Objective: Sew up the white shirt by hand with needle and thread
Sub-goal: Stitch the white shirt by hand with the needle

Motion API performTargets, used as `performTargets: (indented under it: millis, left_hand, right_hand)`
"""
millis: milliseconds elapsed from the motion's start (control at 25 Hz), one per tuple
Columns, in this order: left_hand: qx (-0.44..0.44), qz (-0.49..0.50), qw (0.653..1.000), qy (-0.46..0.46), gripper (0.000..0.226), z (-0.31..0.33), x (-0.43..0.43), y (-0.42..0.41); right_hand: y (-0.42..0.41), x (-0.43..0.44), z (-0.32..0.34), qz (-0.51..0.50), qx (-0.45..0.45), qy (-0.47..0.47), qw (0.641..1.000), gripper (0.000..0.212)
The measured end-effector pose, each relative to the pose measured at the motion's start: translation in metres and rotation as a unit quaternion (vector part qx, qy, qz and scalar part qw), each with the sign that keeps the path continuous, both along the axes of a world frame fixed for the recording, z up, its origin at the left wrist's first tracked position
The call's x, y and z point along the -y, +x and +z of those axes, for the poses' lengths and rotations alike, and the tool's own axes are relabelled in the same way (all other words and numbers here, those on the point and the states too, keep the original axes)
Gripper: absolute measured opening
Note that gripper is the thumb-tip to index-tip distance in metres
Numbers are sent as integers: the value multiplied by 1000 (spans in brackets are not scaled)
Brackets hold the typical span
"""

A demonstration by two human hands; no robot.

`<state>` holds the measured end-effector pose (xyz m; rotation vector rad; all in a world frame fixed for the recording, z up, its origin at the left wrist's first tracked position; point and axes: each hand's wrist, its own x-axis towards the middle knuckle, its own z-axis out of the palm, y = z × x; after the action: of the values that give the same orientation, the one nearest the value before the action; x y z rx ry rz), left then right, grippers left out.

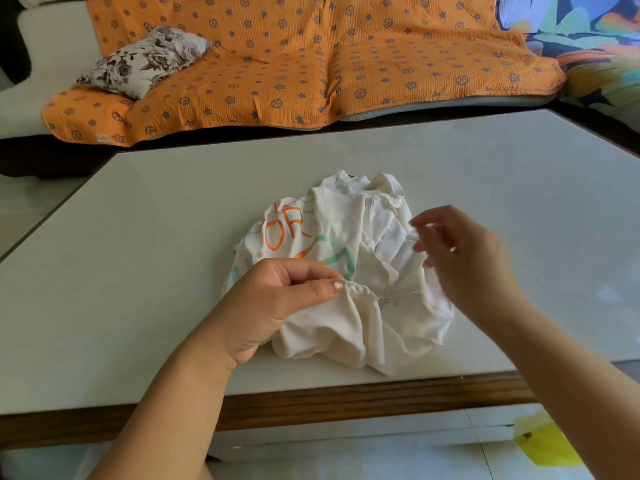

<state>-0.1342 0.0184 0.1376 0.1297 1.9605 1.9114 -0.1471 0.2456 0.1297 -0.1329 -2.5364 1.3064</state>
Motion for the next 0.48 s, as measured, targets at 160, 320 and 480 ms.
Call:
performTargets:
  millis: [160,320,480]
  left_hand:
    - [-41,-3,999,-31,11,-1,-2,1]
    - [-67,5,996,-52,10,0,-1,1]
    - [-83,-1,994,-72,10,-2,1,-1]
  right_hand:
    - [38,36,22,168,114,-139,969,12]
    - [48,40,23,176,139,-185,957,15]
    - [46,36,21,179,151,-171,957,23]
